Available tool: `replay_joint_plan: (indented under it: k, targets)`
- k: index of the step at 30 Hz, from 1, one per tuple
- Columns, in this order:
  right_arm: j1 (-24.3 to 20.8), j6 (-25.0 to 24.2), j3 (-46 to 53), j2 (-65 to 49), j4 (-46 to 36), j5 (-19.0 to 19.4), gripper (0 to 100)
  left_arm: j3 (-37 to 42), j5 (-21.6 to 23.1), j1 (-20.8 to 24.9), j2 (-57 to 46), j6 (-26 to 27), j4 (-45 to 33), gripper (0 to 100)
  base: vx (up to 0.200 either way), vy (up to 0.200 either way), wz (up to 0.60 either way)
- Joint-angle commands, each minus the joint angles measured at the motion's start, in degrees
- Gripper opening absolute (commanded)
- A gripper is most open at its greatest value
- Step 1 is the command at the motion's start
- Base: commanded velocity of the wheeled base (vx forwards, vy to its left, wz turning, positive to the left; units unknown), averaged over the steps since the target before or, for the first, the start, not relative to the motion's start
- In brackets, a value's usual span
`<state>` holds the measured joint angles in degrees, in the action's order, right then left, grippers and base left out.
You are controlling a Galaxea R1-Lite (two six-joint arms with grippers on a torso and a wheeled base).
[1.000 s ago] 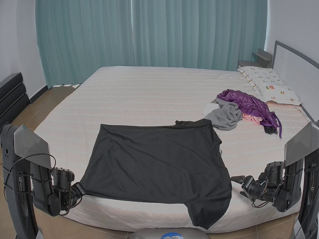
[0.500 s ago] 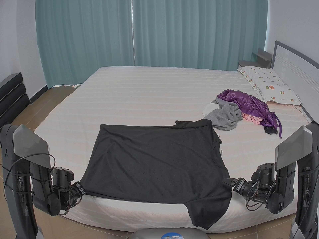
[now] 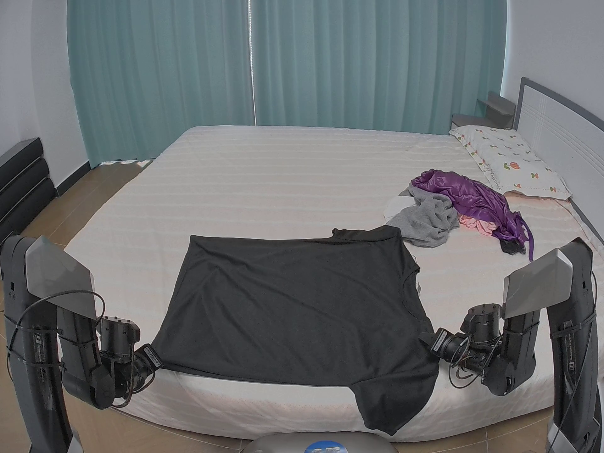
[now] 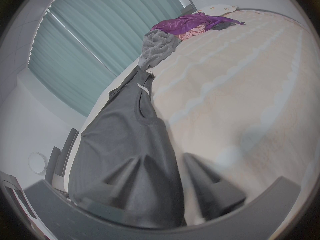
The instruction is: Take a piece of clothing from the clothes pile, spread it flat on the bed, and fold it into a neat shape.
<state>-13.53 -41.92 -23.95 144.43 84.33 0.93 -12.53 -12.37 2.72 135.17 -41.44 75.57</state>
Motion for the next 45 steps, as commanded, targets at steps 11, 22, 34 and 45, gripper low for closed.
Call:
replay_joint_plan:
  k: [11, 22, 34, 45]
  targets:
    - [2.28, 2.02, -3.91, -0.91, -0.40, -0.66, 0, 0.40, 0.16, 0.27, 0.09, -0.05, 0.02, 0, 0.000, 0.000, 0.00]
    - [1.93, 2.11, -6.02, 0.50, -0.49, -0.49, 0, 0.05, 0.33, 0.36, 0.09, -0.31, 0.02, 0, 0.000, 0.000, 0.00]
    - [1.75, -0.35, -2.76, -1.44, 1.80, 0.30, 100, -0.04, 0.60, 0.36, 0.01, -0.58, 0.02, 100, 0.000, 0.000, 0.00]
    - [2.46, -10.20, 5.59, -7.85, 5.40, 4.17, 100, 1.72, 11.14, -2.81, -4.30, -0.84, 0.19, 100, 0.000, 0.000, 0.00]
